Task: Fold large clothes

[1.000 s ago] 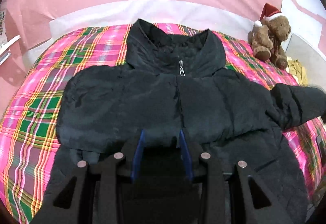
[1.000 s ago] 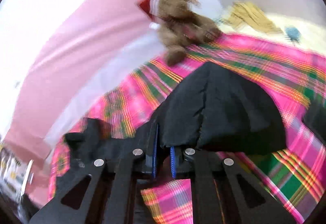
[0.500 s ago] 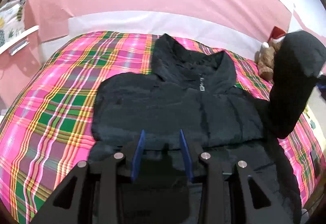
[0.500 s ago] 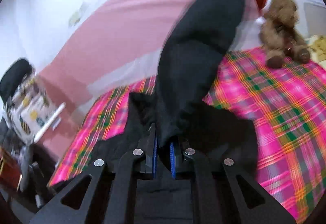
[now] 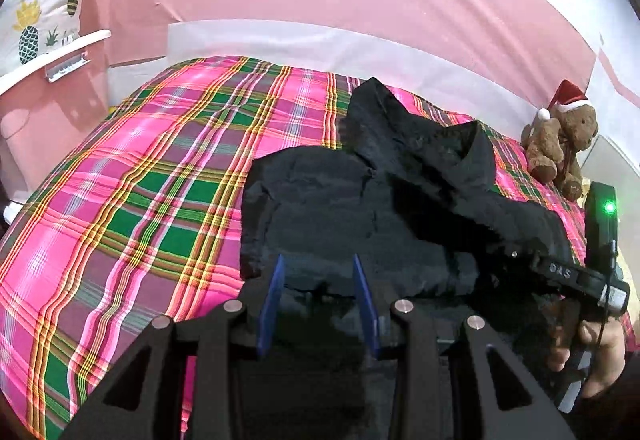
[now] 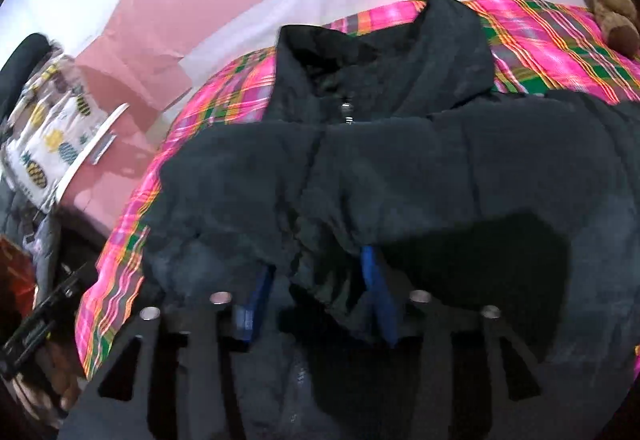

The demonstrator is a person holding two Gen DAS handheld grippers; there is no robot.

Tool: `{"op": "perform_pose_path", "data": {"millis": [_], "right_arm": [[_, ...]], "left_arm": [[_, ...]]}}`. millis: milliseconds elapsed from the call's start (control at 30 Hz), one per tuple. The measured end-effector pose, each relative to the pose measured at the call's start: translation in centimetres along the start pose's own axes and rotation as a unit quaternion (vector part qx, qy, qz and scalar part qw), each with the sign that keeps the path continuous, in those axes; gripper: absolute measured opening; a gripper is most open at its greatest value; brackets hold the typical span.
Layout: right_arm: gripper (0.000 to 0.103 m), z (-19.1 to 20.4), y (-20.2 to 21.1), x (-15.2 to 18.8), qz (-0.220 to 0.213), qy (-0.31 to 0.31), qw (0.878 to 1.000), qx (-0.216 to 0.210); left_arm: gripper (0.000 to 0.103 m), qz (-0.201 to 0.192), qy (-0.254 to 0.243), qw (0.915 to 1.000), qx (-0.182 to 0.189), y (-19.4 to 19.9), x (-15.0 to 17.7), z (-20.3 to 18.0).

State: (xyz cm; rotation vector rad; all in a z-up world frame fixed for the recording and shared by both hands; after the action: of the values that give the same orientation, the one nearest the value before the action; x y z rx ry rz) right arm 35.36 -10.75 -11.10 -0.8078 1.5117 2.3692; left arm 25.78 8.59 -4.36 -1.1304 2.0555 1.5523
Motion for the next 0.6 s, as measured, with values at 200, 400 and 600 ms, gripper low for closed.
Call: {"op": "perform_pose_path", "data": {"millis": [200, 400, 600], "right_arm": [[0.061, 2.1, 5.5, -0.7, -0.047, 0.029, 0.998, -0.035], [0.061, -6.7, 11.2, -0.8, -0.103, -0.019, 0.992, 0.065], [0.053, -16.7, 10.8, 1.7, -0.075, -0.108, 0.980, 0.147]], "left_arm": [[0.037, -0.006, -0.024, 0.9995, 0.019, 0.1, -1.4, -3.5], [0.037, 0.002, -0.062, 0.9971, 0.044, -3.0, -2.5, -9.1], [0.037, 0.029, -0.078, 0.9961, 0.031, -9.6, -2.3, -12.1]]}}
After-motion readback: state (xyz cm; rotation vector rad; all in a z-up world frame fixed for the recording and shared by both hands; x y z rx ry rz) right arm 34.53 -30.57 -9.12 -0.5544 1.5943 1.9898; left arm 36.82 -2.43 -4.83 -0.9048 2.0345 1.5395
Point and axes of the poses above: each gripper's, at about its wrist camera, not at the fingertips, and y roughly against the way its jaws point, z to its left, x to its underside, the point moved 8 cm from there along -y, roughly the way its jaws point, and after that the axes turned 12 degrees about y, right-handed, at the moved point
